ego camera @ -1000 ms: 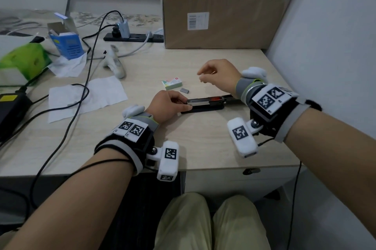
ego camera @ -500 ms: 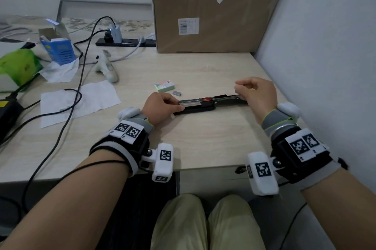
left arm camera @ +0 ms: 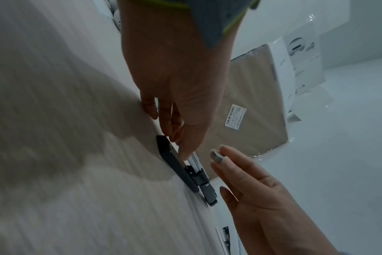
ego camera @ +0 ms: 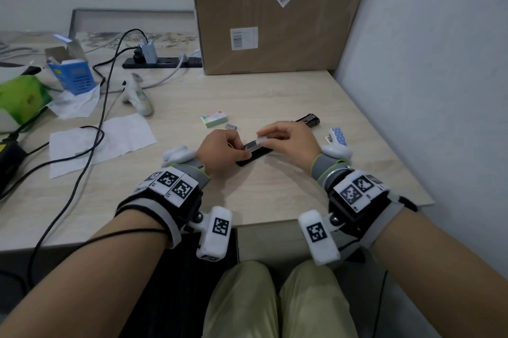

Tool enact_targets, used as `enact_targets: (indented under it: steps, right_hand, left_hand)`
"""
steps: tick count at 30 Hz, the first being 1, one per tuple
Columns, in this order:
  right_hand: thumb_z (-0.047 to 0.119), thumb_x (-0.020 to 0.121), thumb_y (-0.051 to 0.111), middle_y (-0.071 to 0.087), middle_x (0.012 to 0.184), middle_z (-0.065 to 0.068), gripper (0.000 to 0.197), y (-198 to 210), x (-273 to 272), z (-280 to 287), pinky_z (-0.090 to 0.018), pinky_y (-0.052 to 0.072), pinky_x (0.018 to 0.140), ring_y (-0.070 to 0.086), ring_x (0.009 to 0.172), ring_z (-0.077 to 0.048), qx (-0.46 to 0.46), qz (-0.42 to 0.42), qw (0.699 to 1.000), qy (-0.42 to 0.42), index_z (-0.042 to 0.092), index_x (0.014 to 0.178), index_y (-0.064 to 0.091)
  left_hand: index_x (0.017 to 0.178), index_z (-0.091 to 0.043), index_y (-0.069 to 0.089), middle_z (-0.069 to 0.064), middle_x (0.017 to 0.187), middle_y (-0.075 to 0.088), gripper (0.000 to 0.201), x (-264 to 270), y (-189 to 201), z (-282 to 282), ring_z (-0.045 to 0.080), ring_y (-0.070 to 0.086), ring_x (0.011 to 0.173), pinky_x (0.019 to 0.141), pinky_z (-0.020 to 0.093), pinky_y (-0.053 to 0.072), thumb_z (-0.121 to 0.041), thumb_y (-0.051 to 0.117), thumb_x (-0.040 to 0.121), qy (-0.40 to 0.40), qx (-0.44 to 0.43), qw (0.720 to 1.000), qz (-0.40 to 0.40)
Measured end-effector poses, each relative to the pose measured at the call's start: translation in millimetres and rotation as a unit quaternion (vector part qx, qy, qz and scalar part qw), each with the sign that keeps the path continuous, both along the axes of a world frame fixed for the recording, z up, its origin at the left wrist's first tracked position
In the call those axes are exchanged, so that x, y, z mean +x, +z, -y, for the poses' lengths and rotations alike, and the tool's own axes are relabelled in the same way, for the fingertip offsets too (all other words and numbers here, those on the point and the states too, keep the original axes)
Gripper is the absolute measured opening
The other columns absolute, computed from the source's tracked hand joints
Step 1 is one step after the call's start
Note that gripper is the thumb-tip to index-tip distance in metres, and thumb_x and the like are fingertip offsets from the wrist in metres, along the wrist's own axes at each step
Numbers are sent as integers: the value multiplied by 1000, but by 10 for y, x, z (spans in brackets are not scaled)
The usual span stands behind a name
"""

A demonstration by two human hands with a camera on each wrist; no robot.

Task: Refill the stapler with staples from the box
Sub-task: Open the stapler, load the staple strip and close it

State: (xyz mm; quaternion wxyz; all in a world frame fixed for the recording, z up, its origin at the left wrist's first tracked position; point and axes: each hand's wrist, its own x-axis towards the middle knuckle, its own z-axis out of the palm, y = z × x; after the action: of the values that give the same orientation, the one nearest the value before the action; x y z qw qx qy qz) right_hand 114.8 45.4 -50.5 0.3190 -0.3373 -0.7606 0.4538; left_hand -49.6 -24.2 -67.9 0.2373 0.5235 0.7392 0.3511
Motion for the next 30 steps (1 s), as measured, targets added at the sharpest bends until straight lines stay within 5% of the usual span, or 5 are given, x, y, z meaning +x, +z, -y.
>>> enact_targets:
  steps: [6, 9, 15, 19, 30]
  right_hand:
    - [13, 73, 74, 76, 91, -9, 20, -50, -148, -117, -4, 47, 74, 62, 66, 13, 75, 85, 993, 34, 11, 93, 76]
    - [15, 76, 73, 76, 97, -8, 21, -19, -164, -155, 0, 42, 75, 64, 80, 2, 101, 126, 986, 43, 10, 96, 75]
    - [20, 84, 65, 76, 97, -4, 17, 70, -185, -229, -21, 41, 79, 67, 93, -19, 212, 248, 942, 82, 13, 97, 73]
    - [19, 85, 63, 76, 98, -4, 17, 63, -201, -237, -28, 46, 84, 67, 93, -21, 221, 243, 941, 83, 12, 97, 72]
    - [14, 75, 73, 76, 94, -8, 14, 105, -254, -321, -33, 50, 89, 67, 92, -19, 117, 217, 965, 88, 11, 88, 76]
  left_hand:
    - [63, -12, 61, -5, 60, 56, 17, -5, 0, 18, 8, 48, 55, 55, 21, 37, -15, 76, 70, 1, 12, 1000, 21]
    - [70, -7, 64, -3, 60, 55, 14, -12, -4, 17, 9, 47, 55, 55, 21, 36, -14, 75, 70, 1, 12, 1000, 29]
    - [63, -14, 59, -2, 60, 57, 18, -38, -19, 7, 9, 49, 54, 53, 17, 38, -13, 76, 70, -4, 6, 999, 50]
    - [61, -16, 57, -2, 59, 58, 21, -46, -22, 15, 3, 51, 48, 43, 5, 34, -12, 76, 71, -2, 9, 998, 64]
    - [64, -14, 58, 8, 68, 64, 19, -44, -16, 34, 16, 56, 62, 55, 17, 41, -13, 76, 72, -6, 10, 997, 75]
